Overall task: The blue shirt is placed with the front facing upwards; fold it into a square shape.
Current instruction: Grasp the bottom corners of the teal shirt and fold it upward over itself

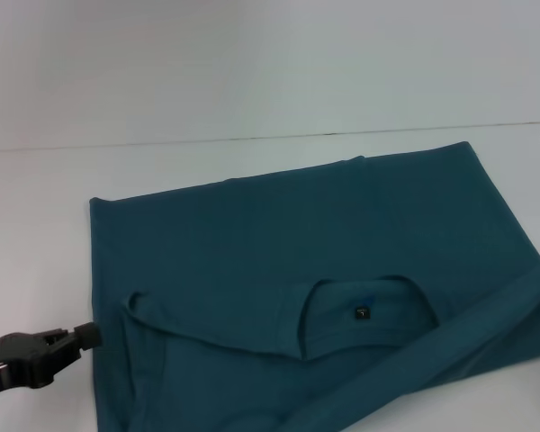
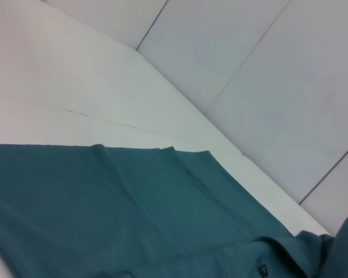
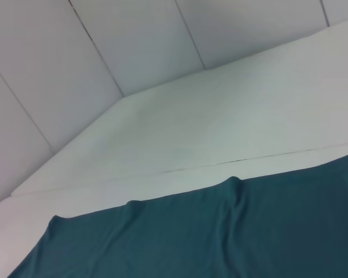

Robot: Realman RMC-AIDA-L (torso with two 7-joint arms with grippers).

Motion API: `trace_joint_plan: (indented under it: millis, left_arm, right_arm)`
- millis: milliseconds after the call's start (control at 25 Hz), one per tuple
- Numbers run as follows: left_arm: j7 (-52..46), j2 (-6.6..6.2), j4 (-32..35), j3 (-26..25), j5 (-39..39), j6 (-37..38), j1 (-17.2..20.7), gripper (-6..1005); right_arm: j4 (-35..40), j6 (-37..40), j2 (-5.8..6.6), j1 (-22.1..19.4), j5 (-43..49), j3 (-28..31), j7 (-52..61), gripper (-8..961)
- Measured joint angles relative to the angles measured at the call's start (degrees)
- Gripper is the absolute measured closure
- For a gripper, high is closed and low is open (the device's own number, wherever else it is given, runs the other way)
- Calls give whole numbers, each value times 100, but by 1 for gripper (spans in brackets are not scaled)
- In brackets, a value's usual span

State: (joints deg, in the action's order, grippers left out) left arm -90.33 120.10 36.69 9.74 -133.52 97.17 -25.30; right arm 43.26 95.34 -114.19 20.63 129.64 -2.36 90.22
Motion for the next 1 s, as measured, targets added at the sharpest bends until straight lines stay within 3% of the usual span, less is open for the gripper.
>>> trace_joint_plan:
  millis: [520,880,1000]
  left_arm:
    - [-89,-57,525,152,-17,537,84,956]
    - [-535,-58,734,412,-225,583,177,581]
    - [-681,-57,829,501,-506,655,187,507]
  right_arm:
    - [-11,-20,-73,-108,-4,-18,-22,836]
    - [-11,-2,-114,-182,4,-22,-55,834]
    - [-11,2,-114,-186,8,-32,-62,834]
